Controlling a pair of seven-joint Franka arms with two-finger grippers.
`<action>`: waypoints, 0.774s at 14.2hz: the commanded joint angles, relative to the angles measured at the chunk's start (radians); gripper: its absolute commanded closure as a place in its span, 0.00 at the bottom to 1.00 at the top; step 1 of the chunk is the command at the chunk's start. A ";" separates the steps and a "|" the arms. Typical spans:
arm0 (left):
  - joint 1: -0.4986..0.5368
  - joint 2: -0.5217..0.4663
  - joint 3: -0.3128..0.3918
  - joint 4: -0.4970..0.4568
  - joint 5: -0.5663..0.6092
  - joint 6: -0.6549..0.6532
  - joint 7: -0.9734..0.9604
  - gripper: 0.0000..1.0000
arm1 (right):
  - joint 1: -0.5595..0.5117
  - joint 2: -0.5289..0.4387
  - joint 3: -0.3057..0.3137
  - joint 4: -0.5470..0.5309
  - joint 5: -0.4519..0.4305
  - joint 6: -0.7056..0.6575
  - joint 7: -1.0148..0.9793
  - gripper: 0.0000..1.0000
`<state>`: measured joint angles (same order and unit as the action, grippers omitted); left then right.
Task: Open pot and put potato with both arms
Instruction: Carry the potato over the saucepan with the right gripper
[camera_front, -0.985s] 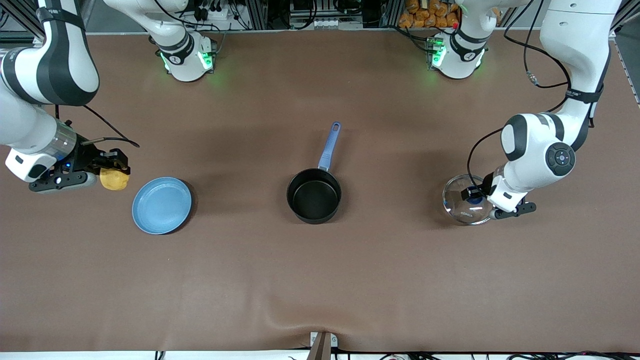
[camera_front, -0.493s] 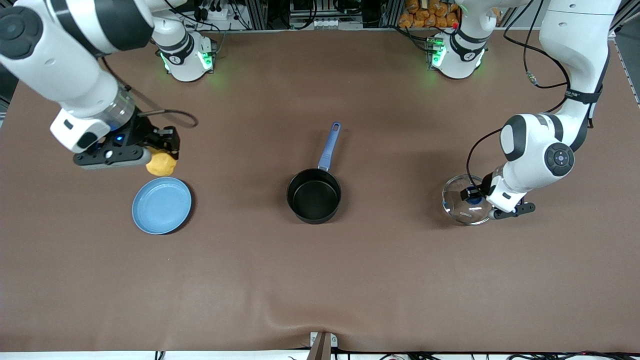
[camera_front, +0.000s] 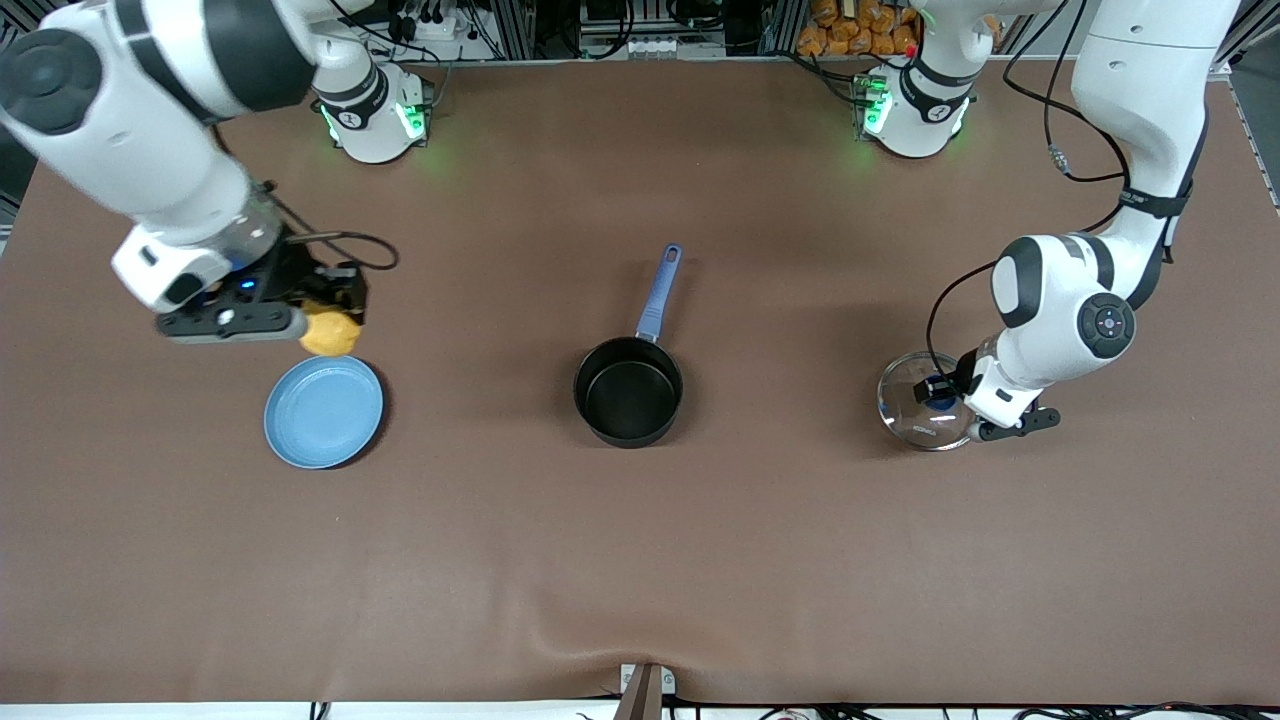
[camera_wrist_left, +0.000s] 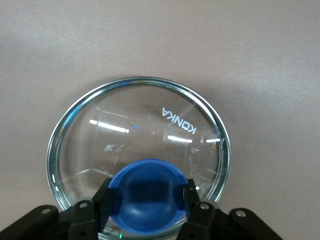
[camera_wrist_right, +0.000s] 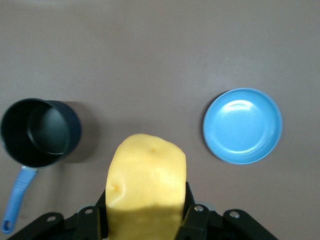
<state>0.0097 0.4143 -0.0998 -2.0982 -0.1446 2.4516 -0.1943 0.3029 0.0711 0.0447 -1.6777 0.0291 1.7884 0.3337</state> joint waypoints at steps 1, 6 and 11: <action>0.004 0.009 -0.009 0.003 -0.036 0.018 0.032 1.00 | 0.088 0.076 -0.002 0.076 -0.009 -0.007 0.143 1.00; 0.006 0.000 -0.009 0.010 -0.038 0.018 0.015 0.00 | 0.225 0.243 -0.002 0.183 -0.018 0.031 0.271 1.00; 0.009 -0.074 0.000 0.104 -0.036 -0.107 0.012 0.00 | 0.314 0.406 -0.003 0.185 -0.029 0.267 0.303 1.00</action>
<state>0.0128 0.3911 -0.1005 -2.0290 -0.1548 2.4252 -0.1927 0.5708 0.3899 0.0502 -1.5408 0.0234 2.0007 0.5987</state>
